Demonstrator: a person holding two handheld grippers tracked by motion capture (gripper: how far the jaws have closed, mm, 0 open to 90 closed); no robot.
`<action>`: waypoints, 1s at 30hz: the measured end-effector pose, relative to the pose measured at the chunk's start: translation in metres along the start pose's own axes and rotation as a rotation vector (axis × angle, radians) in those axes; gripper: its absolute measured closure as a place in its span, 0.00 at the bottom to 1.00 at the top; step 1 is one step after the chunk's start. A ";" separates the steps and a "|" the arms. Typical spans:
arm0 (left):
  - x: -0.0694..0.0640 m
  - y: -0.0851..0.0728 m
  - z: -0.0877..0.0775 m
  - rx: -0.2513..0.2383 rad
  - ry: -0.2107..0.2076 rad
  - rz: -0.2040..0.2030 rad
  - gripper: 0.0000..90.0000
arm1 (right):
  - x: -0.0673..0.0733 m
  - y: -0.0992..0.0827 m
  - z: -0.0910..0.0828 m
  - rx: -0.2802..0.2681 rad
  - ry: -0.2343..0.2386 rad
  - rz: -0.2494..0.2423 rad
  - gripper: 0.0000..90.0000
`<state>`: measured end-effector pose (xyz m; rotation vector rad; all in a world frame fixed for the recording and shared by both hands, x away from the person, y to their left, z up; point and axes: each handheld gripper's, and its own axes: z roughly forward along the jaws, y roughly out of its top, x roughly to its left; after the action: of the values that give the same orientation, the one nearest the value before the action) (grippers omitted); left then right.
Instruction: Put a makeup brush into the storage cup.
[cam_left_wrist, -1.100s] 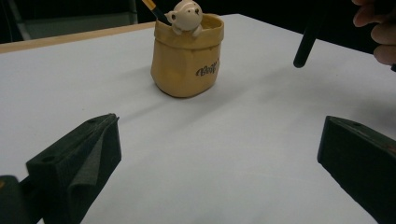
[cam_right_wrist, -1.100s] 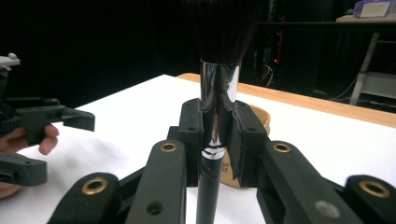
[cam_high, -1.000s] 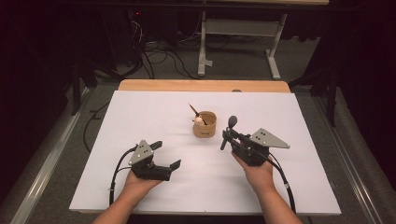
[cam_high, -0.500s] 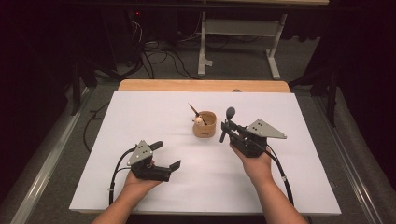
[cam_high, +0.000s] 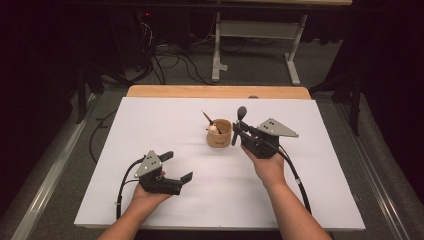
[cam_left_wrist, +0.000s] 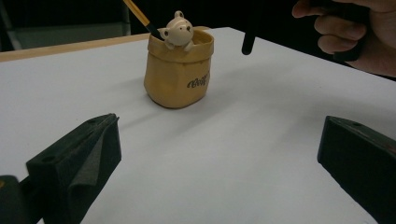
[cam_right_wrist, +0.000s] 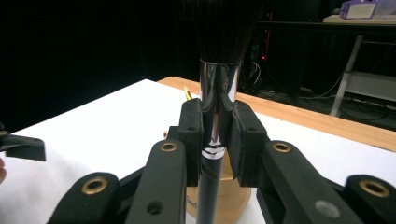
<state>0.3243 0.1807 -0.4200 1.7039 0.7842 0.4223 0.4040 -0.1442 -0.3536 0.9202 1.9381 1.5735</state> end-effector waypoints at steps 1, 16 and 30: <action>0.000 0.000 0.000 0.000 0.001 0.001 0.00 | -0.001 0.000 0.001 0.002 -0.002 0.003 0.88; 0.003 0.000 -0.004 -0.014 0.009 -0.006 0.00 | -0.009 0.009 0.018 -0.009 -0.019 0.035 0.88; 0.002 0.001 -0.006 -0.020 0.008 -0.005 0.00 | -0.008 0.022 0.031 -0.024 -0.014 0.026 0.88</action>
<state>0.3223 0.1860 -0.4174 1.6821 0.7876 0.4324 0.4365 -0.1275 -0.3401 0.9467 1.9008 1.5977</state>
